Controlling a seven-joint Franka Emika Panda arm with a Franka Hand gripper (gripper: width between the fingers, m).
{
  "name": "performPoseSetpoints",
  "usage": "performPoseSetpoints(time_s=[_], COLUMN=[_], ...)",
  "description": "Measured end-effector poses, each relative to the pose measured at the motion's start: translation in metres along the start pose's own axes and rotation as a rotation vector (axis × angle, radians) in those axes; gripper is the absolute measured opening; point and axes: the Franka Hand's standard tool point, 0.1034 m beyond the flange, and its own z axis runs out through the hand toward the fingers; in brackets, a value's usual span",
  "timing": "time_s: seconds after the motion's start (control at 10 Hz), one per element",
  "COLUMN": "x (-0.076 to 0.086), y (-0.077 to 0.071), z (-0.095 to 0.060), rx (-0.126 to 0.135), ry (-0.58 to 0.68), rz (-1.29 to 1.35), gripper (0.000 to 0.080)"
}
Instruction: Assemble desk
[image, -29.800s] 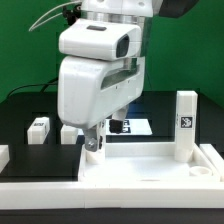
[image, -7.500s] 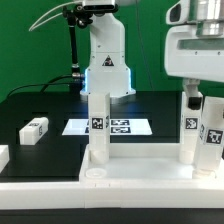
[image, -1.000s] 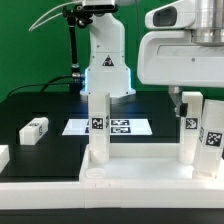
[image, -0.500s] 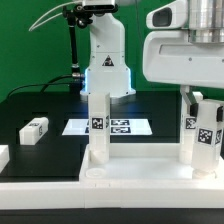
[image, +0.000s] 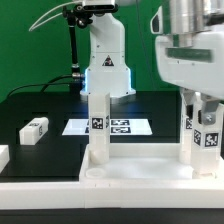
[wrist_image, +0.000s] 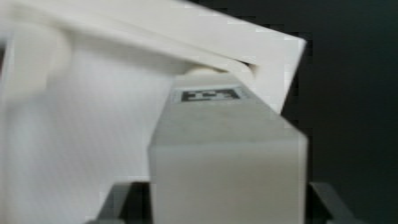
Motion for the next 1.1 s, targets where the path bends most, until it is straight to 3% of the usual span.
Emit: performPoseSetpoints(time_s=[0.3, 0.5, 0.6, 0.7, 0.9, 1.1], x=[-0.004, -0.003, -0.005, -0.009, -0.016, -0.013], y=[-0.001, 0.0, 0.002, 0.003, 0.005, 0.005], z=[0.001, 0.001, 0.001, 0.004, 0.003, 0.004], rx=[0.007, -0.005, -0.032, -0.039, -0.036, -0.039], ry=[-0.014, -0.004, 0.017, 0.019, 0.012, 0.011], rz=[0.288, 0.17, -0.002, -0.168, -0.32, -0.459], gripper=[0.0289, 0.0289, 0.0479, 0.061, 0.0637, 0.0647])
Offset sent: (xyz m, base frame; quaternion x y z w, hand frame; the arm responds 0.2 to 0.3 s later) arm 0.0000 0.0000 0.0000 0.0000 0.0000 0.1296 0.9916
